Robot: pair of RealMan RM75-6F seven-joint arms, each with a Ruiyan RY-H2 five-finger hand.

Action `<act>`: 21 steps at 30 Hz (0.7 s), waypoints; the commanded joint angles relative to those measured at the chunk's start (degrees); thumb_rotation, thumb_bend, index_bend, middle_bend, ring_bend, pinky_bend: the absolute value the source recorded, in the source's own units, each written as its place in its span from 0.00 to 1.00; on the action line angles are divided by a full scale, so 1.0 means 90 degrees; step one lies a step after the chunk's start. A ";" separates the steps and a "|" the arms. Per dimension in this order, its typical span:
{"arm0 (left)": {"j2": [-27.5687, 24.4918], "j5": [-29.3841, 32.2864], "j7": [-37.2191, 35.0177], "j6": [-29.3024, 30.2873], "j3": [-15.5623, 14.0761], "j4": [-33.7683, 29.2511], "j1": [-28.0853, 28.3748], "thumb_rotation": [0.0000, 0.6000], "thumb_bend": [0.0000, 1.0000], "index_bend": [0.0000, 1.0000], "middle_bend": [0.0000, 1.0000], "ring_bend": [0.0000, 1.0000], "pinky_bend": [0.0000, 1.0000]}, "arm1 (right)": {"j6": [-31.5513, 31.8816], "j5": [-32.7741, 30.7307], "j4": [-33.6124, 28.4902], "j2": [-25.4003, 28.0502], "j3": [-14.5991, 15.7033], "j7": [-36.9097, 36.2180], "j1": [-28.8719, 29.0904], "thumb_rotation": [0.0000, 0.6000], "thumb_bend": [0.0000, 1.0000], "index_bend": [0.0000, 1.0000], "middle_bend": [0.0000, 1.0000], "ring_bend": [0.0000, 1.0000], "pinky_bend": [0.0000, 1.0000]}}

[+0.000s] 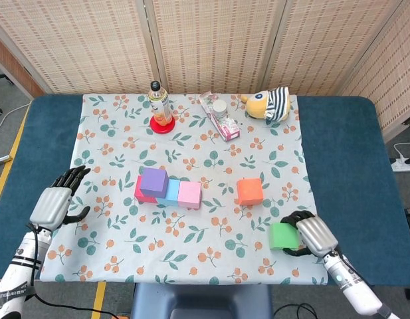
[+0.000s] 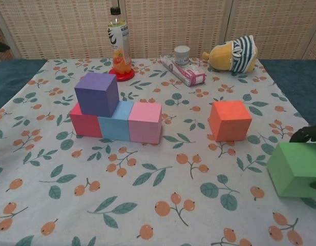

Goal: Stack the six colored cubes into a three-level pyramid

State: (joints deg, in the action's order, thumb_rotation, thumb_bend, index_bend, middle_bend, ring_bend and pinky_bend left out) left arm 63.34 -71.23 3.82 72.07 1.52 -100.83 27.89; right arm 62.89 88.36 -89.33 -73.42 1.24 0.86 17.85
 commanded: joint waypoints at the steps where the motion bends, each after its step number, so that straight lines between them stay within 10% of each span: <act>1: 0.0285 -0.0128 0.0242 0.0168 0.0032 0.0310 -0.0097 1.00 0.34 0.10 0.07 0.04 0.14 | 0.0026 0.0059 -0.0672 0.0432 -0.0267 -0.0347 0.0250 0.85 0.17 0.44 0.38 0.24 0.24; 11: 0.0793 -0.0391 0.0794 0.0147 0.0055 0.0649 -0.0152 1.00 0.34 0.11 0.07 0.05 0.14 | -0.1326 -0.1943 -0.1801 0.0692 -0.1627 0.0160 0.1672 0.85 0.17 0.44 0.38 0.24 0.24; 21: 0.0619 -0.0643 0.0864 0.0111 0.0115 0.0456 -0.0210 1.00 0.34 0.13 0.09 0.05 0.13 | -0.1960 -0.4111 -0.1463 -0.0111 -0.2097 0.1097 0.3041 0.85 0.17 0.44 0.39 0.24 0.24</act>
State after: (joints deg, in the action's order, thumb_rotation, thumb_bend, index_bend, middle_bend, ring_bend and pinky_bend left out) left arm 69.12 -76.82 11.60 73.06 2.46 -96.50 26.08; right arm 47.11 55.89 -103.75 -71.72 -15.78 7.97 41.38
